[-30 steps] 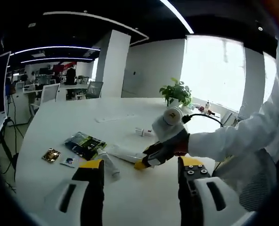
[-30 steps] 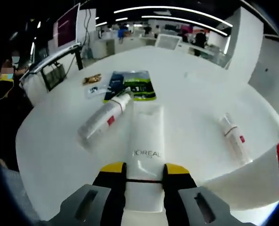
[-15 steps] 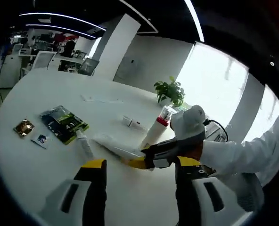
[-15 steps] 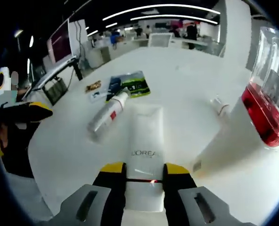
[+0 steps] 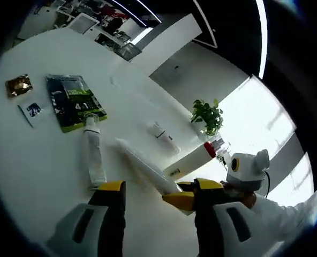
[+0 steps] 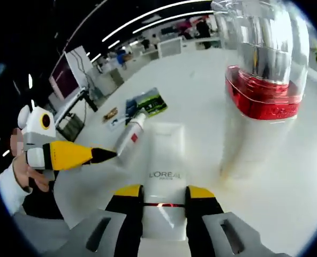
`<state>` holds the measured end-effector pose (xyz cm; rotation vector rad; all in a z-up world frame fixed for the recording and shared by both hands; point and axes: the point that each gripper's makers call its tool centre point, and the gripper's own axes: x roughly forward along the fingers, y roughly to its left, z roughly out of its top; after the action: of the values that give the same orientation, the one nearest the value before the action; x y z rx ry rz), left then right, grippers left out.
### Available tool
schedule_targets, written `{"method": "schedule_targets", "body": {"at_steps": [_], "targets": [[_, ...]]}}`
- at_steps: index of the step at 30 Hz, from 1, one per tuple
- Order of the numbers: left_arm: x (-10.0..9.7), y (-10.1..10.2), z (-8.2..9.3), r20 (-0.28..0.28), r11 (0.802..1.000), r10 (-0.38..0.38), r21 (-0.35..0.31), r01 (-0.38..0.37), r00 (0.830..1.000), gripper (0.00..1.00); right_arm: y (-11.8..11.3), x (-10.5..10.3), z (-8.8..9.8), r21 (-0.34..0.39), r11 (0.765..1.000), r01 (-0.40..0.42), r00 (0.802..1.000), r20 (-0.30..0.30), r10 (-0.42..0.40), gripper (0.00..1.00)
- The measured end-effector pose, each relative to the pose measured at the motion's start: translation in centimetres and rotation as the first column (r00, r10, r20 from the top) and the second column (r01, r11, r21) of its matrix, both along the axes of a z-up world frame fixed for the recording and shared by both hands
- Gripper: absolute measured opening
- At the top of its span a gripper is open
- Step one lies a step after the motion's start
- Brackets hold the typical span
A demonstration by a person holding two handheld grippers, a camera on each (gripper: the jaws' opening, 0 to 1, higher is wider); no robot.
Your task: Arrange the skincare products in the storage area until every visible bottle or jar stands upright without overlapping.
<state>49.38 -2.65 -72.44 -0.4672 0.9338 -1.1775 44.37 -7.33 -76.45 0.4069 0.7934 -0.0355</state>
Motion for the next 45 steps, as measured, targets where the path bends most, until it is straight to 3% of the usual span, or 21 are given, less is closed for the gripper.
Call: {"method": "schedule_targets", "body": {"at_steps": [6, 12, 14, 20, 23, 27, 36, 45], "targets": [[0.1, -1.5, -1.4, -0.096, 0.999, 0.053, 0.002, -0.053, 0.994, 0.40, 0.5, -0.4, 0.0, 0.019, 1.000, -0.007, 1.000, 0.004, 0.007, 0.23], [-0.2, -2.2, -2.5, -0.100, 0.998, 0.063, 0.037, -0.060, 0.993, 0.36, 0.7, -0.3, 0.2, 0.054, 0.999, 0.003, 1.000, 0.016, -0.004, 0.23], [-0.3, -2.5, -2.6, -0.145, 0.997, 0.077, 0.030, -0.073, 0.986, 0.32, 0.8, -0.3, 0.2, 0.061, 0.998, 0.004, 1.000, 0.017, -0.005, 0.23], [0.0, -3.3, -3.6, -0.187, 0.995, 0.095, 0.057, -0.085, 0.978, 0.31, 0.9, -0.2, 0.2, 0.066, 0.998, -0.005, 1.000, 0.022, 0.003, 0.23], [-0.1, -3.7, -3.6, -0.235, 0.994, 0.111, 0.046, -0.103, 0.966, 0.29, 1.0, -0.2, 0.2, 0.068, 0.998, -0.009, 1.000, 0.022, 0.007, 0.23], [-0.1, -3.7, -4.2, -0.213, 0.992, 0.117, 0.075, -0.103, 0.970, 0.23, 1.0, -0.2, 0.1, 0.061, 0.998, -0.014, 1.000, 0.023, 0.012, 0.23], [-0.2, -4.2, -4.1, -0.270, 0.991, 0.135, 0.062, -0.122, 0.953, 0.15, 1.2, -0.2, -0.2, 0.022, 0.999, -0.041, 0.999, 0.013, 0.041, 0.23], [-0.5, -4.1, -4.3, -0.239, 0.994, 0.100, 0.056, -0.089, 0.966, 0.13, 1.8, -0.6, -0.9, 0.012, 0.996, -0.089, 0.996, -0.017, 0.089, 0.25]]}}
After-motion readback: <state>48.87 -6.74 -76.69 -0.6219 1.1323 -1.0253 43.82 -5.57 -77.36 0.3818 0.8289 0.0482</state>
